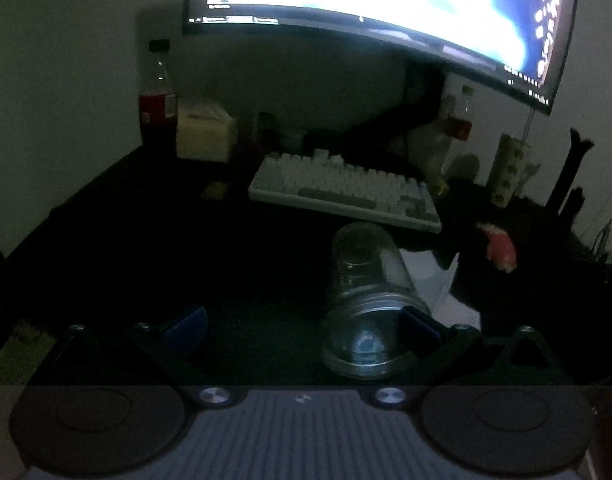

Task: Clean container

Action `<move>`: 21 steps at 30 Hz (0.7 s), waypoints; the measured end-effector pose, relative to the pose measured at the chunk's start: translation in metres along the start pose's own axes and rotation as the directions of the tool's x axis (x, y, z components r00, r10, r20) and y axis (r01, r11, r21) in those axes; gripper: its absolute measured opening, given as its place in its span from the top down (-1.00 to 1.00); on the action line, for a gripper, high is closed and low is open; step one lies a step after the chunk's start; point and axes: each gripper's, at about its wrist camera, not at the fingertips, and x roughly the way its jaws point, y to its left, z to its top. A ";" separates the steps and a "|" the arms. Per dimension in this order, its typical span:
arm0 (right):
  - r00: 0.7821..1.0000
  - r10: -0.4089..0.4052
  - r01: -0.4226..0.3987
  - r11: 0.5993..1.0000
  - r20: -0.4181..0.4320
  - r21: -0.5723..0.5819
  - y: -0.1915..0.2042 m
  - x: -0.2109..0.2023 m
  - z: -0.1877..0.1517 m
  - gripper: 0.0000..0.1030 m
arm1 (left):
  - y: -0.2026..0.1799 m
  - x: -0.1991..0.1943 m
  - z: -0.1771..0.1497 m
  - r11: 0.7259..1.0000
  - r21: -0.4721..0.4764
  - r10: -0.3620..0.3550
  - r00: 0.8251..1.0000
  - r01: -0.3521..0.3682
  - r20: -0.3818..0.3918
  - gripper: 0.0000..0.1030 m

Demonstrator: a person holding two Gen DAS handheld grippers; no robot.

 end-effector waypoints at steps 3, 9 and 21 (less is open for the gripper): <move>0.999 -0.025 0.024 0.998 0.026 0.053 -0.006 -0.013 -0.006 -1.00 | -0.005 -0.014 -0.002 0.999 0.024 0.023 0.999 -0.024 0.034 -1.00; 0.999 -0.043 0.043 0.999 0.002 0.019 -0.001 -0.012 -0.018 -1.00 | -0.019 -0.026 -0.001 0.994 0.103 0.029 1.000 -0.029 0.002 -1.00; 0.999 -0.028 0.027 0.999 -0.039 -0.030 0.007 0.002 -0.024 -1.00 | -0.031 -0.028 -0.004 0.991 0.137 0.005 1.000 -0.001 -0.025 -1.00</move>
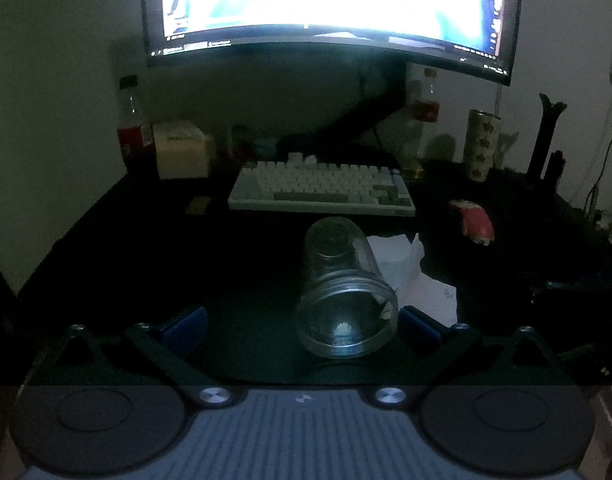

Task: Clean container

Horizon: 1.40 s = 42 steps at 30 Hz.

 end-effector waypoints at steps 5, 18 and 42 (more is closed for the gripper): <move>1.000 0.005 -0.005 1.000 -0.013 -0.016 -0.004 0.005 -0.002 -1.00 | 0.004 0.001 -0.001 1.000 -0.013 -0.022 1.000 0.022 -0.010 -1.00; 0.998 0.031 -0.033 0.999 -0.049 -0.032 -0.003 0.012 -0.009 -1.00 | 0.000 0.006 -0.004 1.000 0.006 -0.021 0.999 0.021 -0.025 -1.00; 0.997 0.034 -0.037 0.998 -0.070 -0.043 -0.001 0.022 -0.013 -1.00 | -0.002 0.016 -0.009 1.000 0.025 0.004 0.998 -0.002 -0.057 -1.00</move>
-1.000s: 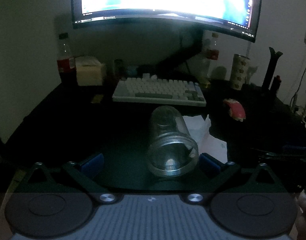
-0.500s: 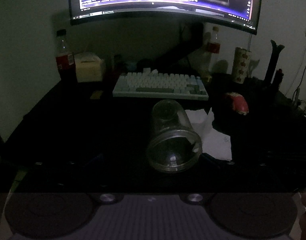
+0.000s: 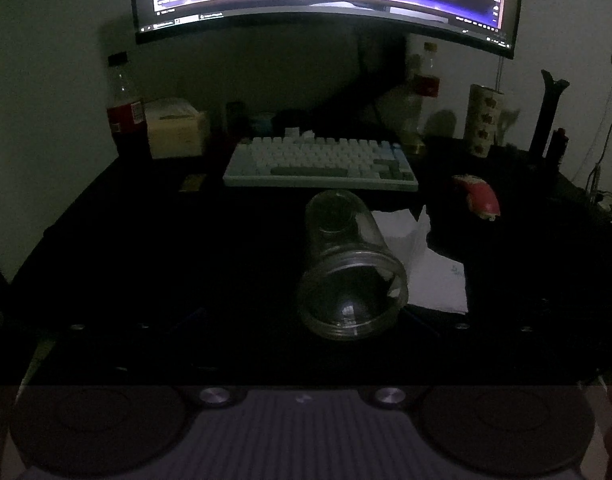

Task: Clean container

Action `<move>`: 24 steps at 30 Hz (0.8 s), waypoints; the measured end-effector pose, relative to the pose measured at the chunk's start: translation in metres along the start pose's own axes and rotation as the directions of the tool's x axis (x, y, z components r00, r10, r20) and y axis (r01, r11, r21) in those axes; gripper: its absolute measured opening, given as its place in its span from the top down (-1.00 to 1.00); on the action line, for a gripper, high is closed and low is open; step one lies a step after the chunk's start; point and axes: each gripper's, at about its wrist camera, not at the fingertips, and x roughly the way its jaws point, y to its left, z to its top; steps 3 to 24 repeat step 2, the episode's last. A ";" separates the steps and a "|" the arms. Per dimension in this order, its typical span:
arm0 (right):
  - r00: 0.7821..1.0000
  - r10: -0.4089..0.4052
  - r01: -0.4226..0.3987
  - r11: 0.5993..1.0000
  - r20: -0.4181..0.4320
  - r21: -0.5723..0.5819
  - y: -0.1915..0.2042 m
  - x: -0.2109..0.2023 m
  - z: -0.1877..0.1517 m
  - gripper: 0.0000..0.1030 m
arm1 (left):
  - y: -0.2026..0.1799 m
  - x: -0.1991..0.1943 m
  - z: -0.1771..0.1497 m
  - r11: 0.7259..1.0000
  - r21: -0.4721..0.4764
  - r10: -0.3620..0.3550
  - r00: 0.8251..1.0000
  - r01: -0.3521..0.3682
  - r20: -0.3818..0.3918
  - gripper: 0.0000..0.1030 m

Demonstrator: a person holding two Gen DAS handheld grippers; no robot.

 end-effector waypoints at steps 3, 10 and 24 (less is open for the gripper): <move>1.000 0.000 0.000 1.000 0.001 -0.001 0.001 0.000 -0.001 -1.00 | -0.001 0.000 0.000 1.000 0.000 0.001 1.000 -0.001 0.001 -1.00; 1.000 0.000 0.000 1.000 0.001 -0.001 0.001 0.000 -0.001 -1.00 | -0.001 0.000 0.000 1.000 0.000 0.001 1.000 -0.001 0.001 -1.00; 1.000 0.000 0.000 1.000 0.001 -0.001 0.001 0.000 -0.001 -1.00 | -0.001 0.000 0.000 1.000 0.000 0.001 1.000 -0.001 0.001 -1.00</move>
